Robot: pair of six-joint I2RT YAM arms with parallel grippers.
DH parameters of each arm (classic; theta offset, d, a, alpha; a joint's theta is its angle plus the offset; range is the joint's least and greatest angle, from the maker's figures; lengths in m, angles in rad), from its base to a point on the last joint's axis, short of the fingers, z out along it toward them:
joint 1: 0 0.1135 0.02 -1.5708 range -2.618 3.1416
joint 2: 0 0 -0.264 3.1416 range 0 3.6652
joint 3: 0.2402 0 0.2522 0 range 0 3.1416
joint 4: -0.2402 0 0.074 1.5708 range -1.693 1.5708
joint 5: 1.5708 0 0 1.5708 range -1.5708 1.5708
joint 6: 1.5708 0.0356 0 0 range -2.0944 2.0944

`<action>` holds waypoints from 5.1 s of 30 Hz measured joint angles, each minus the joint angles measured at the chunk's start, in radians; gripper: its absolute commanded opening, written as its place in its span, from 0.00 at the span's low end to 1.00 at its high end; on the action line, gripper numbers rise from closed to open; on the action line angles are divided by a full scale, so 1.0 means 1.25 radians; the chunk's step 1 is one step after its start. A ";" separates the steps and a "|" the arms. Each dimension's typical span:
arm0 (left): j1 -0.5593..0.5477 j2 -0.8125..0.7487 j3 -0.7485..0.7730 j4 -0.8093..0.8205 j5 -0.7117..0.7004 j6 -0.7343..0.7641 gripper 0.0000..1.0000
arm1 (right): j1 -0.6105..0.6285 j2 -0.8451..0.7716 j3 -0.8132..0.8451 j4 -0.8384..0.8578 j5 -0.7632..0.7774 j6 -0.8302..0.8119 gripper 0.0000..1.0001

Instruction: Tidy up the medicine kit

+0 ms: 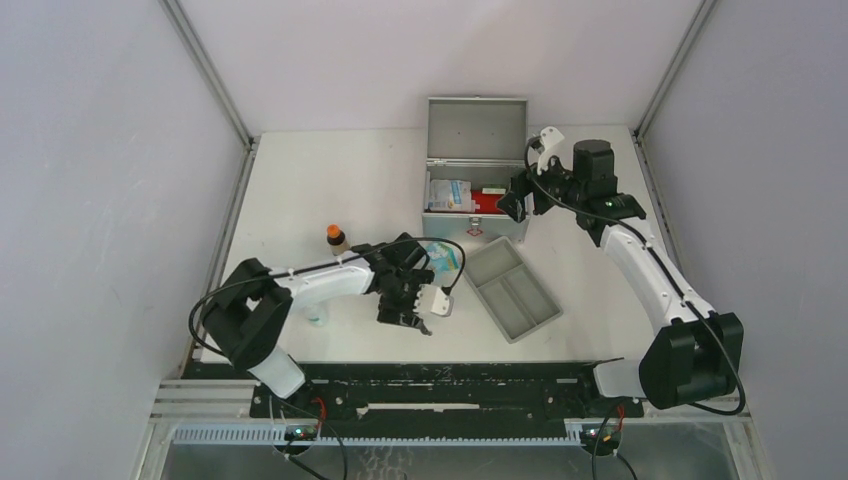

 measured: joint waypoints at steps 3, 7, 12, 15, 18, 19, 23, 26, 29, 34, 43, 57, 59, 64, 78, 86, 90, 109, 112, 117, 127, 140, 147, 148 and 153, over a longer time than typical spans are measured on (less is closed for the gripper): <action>-0.025 0.016 0.017 -0.002 -0.011 0.003 0.76 | -0.004 -0.002 -0.012 0.003 -0.002 -0.001 0.82; -0.046 0.039 0.040 -0.022 -0.016 0.006 0.64 | -0.009 -0.002 -0.015 0.004 -0.007 -0.003 0.81; -0.058 0.061 0.065 -0.063 -0.016 0.004 0.56 | -0.010 -0.002 -0.015 0.004 -0.012 -0.005 0.81; -0.060 0.070 0.074 -0.094 -0.008 -0.007 0.51 | -0.009 -0.002 -0.015 0.004 -0.012 -0.006 0.81; -0.060 0.080 0.087 -0.119 -0.003 -0.026 0.46 | -0.009 -0.001 -0.015 0.004 -0.012 -0.007 0.81; -0.060 0.085 0.093 -0.125 -0.002 -0.035 0.45 | -0.009 -0.001 -0.015 0.004 -0.012 -0.007 0.81; -0.060 0.110 0.124 -0.137 0.012 -0.088 0.40 | -0.009 -0.001 -0.015 0.004 -0.012 -0.010 0.81; -0.060 0.123 0.144 -0.136 0.034 -0.146 0.38 | -0.010 -0.001 -0.015 0.004 -0.012 -0.012 0.80; -0.060 0.139 0.170 -0.131 0.061 -0.212 0.35 | -0.010 -0.001 -0.015 0.004 -0.012 -0.013 0.80; -0.063 0.154 0.198 -0.082 0.108 -0.331 0.31 | -0.016 -0.001 -0.015 0.004 -0.011 -0.013 0.80; -0.063 0.123 0.190 -0.013 0.143 -0.407 0.52 | -0.051 -0.001 -0.015 0.004 -0.025 -0.008 0.79; 0.144 -0.235 0.106 0.073 0.104 -0.381 0.96 | 0.005 -0.001 -0.015 -0.026 -0.047 0.009 0.79; 0.200 -0.269 0.095 0.087 0.085 -0.396 1.00 | 0.048 -0.001 -0.018 -0.042 -0.039 -0.001 0.79; 0.362 -0.344 0.083 0.142 0.023 -0.471 1.00 | 0.178 0.002 -0.078 -0.040 -0.023 -0.023 0.79; 0.545 -0.410 0.142 0.193 -0.146 -0.637 1.00 | 0.551 0.242 -0.070 -0.016 0.098 -0.033 0.74; 0.546 -0.466 0.142 0.226 -0.157 -0.651 1.00 | 0.621 0.388 0.024 -0.042 0.176 -0.032 0.69; 0.547 -0.466 0.140 0.226 -0.152 -0.653 1.00 | 0.639 0.437 0.069 -0.063 0.224 -0.033 0.64; 0.547 -0.466 0.140 0.226 -0.133 -0.659 1.00 | 0.672 0.497 0.112 -0.082 0.288 -0.060 0.28; 0.547 -0.469 0.140 0.226 -0.133 -0.659 1.00 | 0.672 0.499 0.114 -0.084 0.297 -0.067 0.27; 0.547 -0.475 0.140 0.226 -0.133 -0.659 1.00 | 0.672 0.499 0.114 -0.087 0.302 -0.083 0.29; 0.547 -0.475 0.140 0.226 -0.133 -0.659 1.00 | 0.667 0.491 0.102 -0.087 0.290 -0.142 0.30; 0.547 -0.475 0.140 0.226 -0.133 -0.659 1.00 | 0.616 0.487 0.096 -0.089 0.256 -0.181 0.05; 0.547 -0.475 0.140 0.226 -0.134 -0.659 1.00 | 0.582 0.466 0.075 -0.114 0.235 -0.215 0.00; 0.547 -0.475 0.140 0.226 -0.134 -0.659 1.00 | 0.580 0.460 0.068 -0.117 0.233 -0.220 0.00; 0.547 -0.475 0.140 0.226 -0.134 -0.659 1.00 | 0.576 0.437 0.045 -0.147 0.232 -0.240 0.00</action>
